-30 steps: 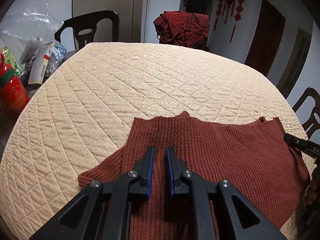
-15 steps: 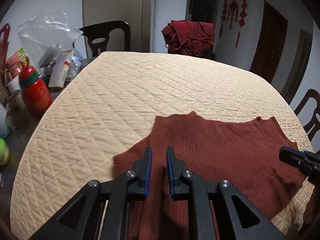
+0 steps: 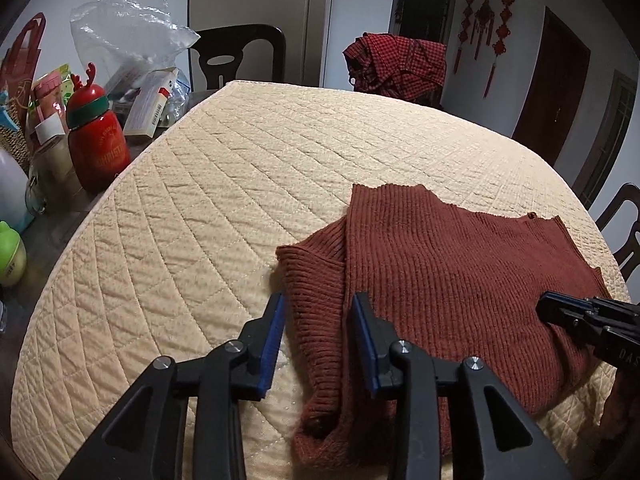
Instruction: Fold small clothes
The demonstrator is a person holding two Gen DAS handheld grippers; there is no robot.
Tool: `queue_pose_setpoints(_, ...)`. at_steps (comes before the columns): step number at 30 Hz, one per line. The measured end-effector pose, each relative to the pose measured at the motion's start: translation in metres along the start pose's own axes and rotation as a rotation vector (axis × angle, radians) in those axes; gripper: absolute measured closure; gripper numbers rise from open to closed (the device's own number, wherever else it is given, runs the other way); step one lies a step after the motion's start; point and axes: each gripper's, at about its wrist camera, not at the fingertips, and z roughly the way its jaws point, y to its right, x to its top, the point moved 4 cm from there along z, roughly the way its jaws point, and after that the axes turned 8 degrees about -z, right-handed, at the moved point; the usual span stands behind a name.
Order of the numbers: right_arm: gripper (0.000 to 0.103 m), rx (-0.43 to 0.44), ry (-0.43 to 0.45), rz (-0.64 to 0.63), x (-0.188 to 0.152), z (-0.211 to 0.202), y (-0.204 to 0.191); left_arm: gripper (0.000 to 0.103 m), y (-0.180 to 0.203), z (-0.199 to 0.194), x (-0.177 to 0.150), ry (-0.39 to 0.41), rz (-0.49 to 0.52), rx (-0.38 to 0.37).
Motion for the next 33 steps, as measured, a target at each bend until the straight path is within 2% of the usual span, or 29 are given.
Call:
queue_pose_setpoints(22,0.091,-0.069,-0.025,0.027,0.035,0.027,0.013,0.06,-0.007,0.003,0.0,-0.013,-0.029,-0.025)
queue_pose_setpoints(27,0.091,-0.06,0.008,0.001,0.024,0.004,0.001,0.06,-0.009,0.001,0.001,-0.006,-0.033,-0.029)
queue_pose_setpoints(33,0.091,-0.035,-0.017,0.002,-0.01,-0.011,-0.011,0.059,-0.025,-0.011,0.002,0.012,-0.099,-0.077)
